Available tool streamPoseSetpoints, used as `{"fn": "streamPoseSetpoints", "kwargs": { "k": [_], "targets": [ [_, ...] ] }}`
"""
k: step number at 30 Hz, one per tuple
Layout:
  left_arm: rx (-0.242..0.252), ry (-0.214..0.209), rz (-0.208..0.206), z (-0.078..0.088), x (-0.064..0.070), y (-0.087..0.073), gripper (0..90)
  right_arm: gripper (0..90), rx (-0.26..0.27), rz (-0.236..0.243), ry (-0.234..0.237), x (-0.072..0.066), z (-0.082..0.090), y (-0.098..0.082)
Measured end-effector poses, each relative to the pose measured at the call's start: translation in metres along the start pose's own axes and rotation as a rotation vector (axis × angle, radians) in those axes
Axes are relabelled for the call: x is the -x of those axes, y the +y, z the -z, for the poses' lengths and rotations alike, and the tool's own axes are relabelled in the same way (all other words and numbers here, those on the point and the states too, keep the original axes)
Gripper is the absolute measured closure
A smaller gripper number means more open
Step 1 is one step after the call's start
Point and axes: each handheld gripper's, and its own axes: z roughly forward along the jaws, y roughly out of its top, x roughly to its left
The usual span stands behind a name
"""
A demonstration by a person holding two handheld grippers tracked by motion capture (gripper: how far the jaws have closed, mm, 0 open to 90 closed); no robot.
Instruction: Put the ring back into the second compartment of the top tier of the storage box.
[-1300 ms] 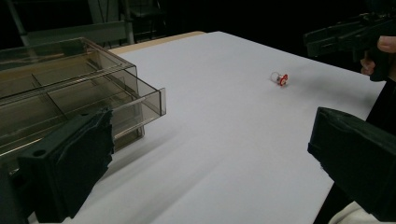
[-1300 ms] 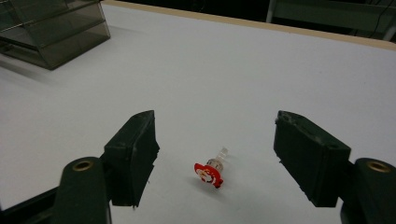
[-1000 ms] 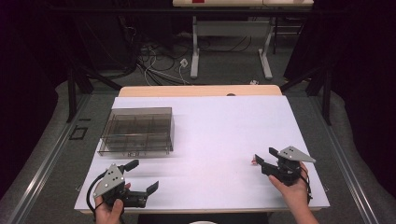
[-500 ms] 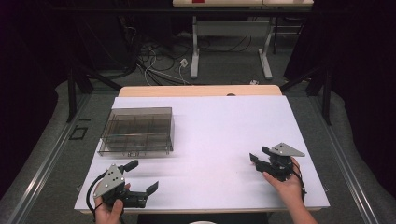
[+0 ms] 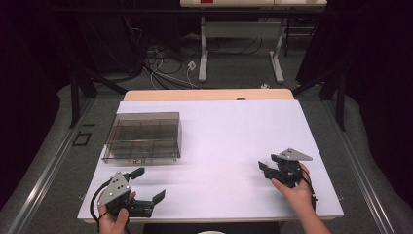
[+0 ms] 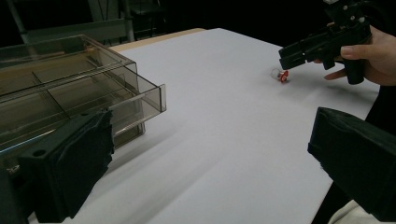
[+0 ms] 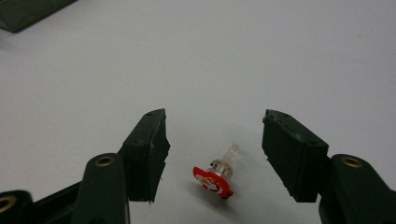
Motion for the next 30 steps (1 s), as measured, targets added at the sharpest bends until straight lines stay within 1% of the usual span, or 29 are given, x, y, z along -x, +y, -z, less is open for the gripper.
{"fn": "streamPoseSetpoints", "kwargs": {
  "k": [3,4,6,8,9,13,14,15,16,17,18,28,30],
  "targets": [
    [-0.003,-0.001,0.0,0.001,0.0,0.0,0.1,40.2,-0.019,0.003,-0.004,0.0,-0.002,-0.001],
    [-0.004,-0.001,0.0,0.001,0.0,0.0,0.1,40.4,-0.023,-0.008,0.003,-0.001,-0.003,-0.001],
    [-0.003,-0.001,0.001,0.001,0.0,0.0,0.1,40.4,-0.031,-0.01,0.001,0.0,-0.005,-0.001],
    [-0.002,-0.002,0.001,0.001,0.0,0.0,0.1,40.5,-0.038,-0.002,-0.001,0.0,-0.006,-0.001],
    [-0.002,-0.002,0.001,0.001,0.0,0.0,0.1,40.6,-0.045,-0.012,0.004,0.0,-0.007,-0.002],
    [0.0,-0.001,0.001,0.0,0.0,0.0,0.1,40.9,-0.063,0.001,0.002,0.0,-0.01,-0.003],
    [-0.003,-0.002,0.001,0.001,-0.001,0.0,0.1,40.9,-0.07,-0.01,0.005,-0.001,-0.011,-0.003],
    [0.001,0.0,0.002,0.0,-0.001,0.0,0.1,40.9,-0.072,0.003,0.006,0.0,-0.012,-0.004],
    [-0.001,-0.001,0.004,0.0,0.0,0.0,0.1,41.0,-0.077,-0.001,0.002,-0.001,-0.013,-0.004],
    [-0.001,-0.001,0.004,0.0,0.0,0.0,0.1,41.0,-0.082,-0.003,0.008,-0.001,-0.014,-0.005],
    [0.0,-0.001,0.004,0.0,0.0,0.0,0.1,41.1,-0.086,0.008,0.002,0.0,-0.014,-0.005],
    [-0.002,0.0,0.003,0.001,0.0,0.0,0.1,42.4,-0.127,-0.009,-0.012,0.0,-0.017,-0.007],
    [-0.006,-0.001,0.002,0.001,0.0,0.0,0.1,42.9,-0.136,-0.01,-0.021,0.001,-0.018,-0.007]
  ]
}}
